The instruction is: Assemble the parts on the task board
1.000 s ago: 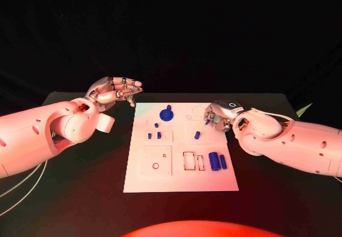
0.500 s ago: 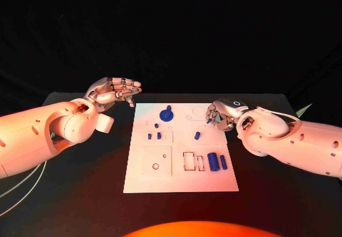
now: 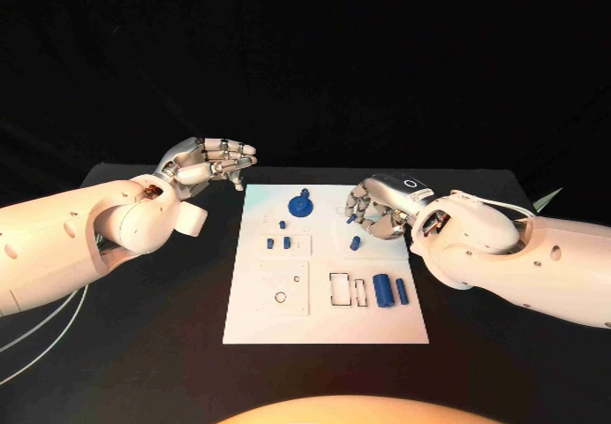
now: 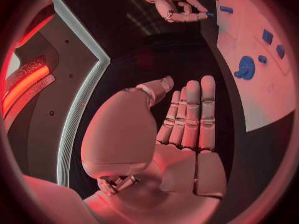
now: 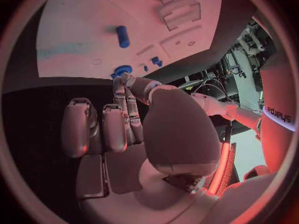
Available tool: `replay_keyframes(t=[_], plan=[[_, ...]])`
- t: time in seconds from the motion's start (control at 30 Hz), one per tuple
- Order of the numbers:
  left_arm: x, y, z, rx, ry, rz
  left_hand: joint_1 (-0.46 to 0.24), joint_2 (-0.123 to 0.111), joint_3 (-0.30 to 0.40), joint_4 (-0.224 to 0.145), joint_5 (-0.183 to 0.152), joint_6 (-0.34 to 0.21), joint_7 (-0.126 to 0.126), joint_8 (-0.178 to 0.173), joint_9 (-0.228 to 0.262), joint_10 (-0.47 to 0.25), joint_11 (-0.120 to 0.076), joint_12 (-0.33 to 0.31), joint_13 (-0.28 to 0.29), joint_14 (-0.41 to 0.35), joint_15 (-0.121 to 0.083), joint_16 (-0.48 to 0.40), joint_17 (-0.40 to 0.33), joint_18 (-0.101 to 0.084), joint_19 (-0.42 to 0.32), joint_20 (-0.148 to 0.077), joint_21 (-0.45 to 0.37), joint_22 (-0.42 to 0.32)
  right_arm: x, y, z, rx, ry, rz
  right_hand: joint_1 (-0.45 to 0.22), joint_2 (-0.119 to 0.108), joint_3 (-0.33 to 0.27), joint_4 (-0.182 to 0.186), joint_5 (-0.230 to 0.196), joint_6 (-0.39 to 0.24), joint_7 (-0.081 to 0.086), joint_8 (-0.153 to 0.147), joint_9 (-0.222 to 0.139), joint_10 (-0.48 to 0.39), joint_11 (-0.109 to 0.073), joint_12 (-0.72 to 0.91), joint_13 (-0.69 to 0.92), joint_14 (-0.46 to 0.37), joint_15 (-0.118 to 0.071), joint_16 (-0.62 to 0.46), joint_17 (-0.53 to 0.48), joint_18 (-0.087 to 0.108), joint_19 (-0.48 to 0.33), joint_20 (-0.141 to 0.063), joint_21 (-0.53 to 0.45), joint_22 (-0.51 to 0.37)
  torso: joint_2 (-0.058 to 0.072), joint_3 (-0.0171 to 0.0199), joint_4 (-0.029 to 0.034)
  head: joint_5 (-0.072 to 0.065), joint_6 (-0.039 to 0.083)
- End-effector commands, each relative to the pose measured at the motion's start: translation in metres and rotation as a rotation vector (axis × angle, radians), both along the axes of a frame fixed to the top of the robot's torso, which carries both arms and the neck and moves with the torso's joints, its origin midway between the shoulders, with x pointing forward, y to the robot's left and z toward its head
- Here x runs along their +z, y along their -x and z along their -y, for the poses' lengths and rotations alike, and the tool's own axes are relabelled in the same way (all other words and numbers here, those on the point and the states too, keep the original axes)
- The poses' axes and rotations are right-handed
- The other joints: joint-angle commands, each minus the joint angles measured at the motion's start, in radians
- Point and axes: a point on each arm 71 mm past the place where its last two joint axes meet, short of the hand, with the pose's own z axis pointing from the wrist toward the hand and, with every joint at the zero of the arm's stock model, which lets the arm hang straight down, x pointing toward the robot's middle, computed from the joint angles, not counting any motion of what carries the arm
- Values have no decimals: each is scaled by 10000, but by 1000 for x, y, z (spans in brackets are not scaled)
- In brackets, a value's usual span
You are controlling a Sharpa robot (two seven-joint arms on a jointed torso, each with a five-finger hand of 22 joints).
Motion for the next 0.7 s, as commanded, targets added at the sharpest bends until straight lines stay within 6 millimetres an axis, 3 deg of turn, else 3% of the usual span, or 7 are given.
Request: replay_keyframes(t=[0.03, 0.1, 0.27, 0.7], plan=[[1, 0, 3, -103, 74, 62, 103, 18, -28, -47, 30, -60, 41, -60, -15, -84, 2, 3, -14, -37, 15, -53, -11, 149, 16, 49, -53, -9, 2, 7, -17, 508, 136, 18, -96, 21, 2, -43, 35, 57, 18, 27, 9, 49, -78, -2, 9, 524, -40, -52, -10, -92, 310, -91, 35, 997, 10, 3, 12, 127, -21], [1, 0, 3, -111, 76, 59, 103, 18, -28, -47, 30, -60, 41, -60, -15, -84, 2, 3, -14, -37, 15, -53, -11, 149, 16, 49, -53, -9, 1, 9, -23, 671, 149, -8, -99, 21, 7, -52, 42, 56, 18, 25, 12, 50, -78, -13, 9, 523, -42, -54, -15, -89, 305, -93, 17, 990, 8, -1, 13, 132, -25], [1, 0, 5, -151, 95, 59, 103, 18, -28, -47, 30, -60, 41, -60, -15, -84, 2, 3, -14, -37, 15, -53, -11, 149, 16, 49, -53, -9, -4, 16, -43, 1201, 224, -133, -101, 22, 9, -55, 44, 55, 18, 23, 14, 50, -78, -17, 9, 521, -42, -59, -23, -87, 302, -94, 8, 986, 11, -5, 18, 315, -85], [1, 1, 13, -322, 175, 46, 106, 30, -35, -49, 29, -59, 46, -52, -14, -106, 8, 14, -14, -43, 22, -58, -15, 148, 14, 55, -57, -12, -36, 27, -78, 2017, 619, -813, -109, 28, 18, -69, 47, 46, 21, 14, 18, 47, -75, -38, 9, 515, -43, -80, -51, -81, 294, -99, -17, 976, 23, 17, 6, 701, -347]])
